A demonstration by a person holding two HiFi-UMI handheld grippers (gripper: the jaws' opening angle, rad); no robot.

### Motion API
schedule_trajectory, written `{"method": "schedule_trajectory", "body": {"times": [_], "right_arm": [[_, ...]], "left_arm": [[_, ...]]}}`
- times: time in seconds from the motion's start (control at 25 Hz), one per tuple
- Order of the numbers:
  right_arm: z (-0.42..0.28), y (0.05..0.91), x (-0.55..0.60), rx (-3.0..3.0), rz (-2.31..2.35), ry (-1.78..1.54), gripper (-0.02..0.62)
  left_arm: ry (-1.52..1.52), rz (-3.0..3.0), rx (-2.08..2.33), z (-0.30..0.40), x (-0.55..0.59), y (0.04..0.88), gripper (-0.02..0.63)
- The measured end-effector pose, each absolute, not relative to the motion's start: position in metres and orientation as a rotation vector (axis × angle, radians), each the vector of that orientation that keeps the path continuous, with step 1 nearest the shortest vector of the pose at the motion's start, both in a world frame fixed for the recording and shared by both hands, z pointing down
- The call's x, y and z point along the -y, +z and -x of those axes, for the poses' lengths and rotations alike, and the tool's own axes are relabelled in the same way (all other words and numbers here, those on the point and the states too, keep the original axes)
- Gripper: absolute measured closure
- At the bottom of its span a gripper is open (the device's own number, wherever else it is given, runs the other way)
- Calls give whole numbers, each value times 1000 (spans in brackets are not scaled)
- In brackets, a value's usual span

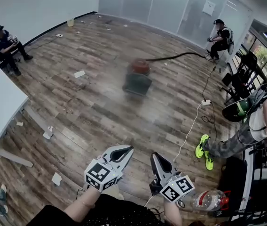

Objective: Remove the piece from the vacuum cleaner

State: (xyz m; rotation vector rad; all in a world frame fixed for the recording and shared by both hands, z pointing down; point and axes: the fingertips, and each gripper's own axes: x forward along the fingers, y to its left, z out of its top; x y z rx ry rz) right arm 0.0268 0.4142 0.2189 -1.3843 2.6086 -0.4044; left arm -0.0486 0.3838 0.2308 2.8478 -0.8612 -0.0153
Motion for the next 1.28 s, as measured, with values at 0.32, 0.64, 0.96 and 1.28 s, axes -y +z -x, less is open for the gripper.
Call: {"method": "schedule_trajectory", "body": {"times": [0.32,0.64,0.96,1.28], "right_arm": [[-49,203,-300,-2569,1415,-387,584],[-52,193,-167,-2530,1438,-378,584],[-49,197,-83,-2545,1454,-372,584],[-62,210,-4,-2569,1443,-448,585]], "left_arm": [[-27,-2877,841,35,-268,213,598],[-41,-2889,857,42,-130,198,598],[-55,-2862,865,47,-50,205,598],[-39,-2804,903,47,19,221,598]]}}
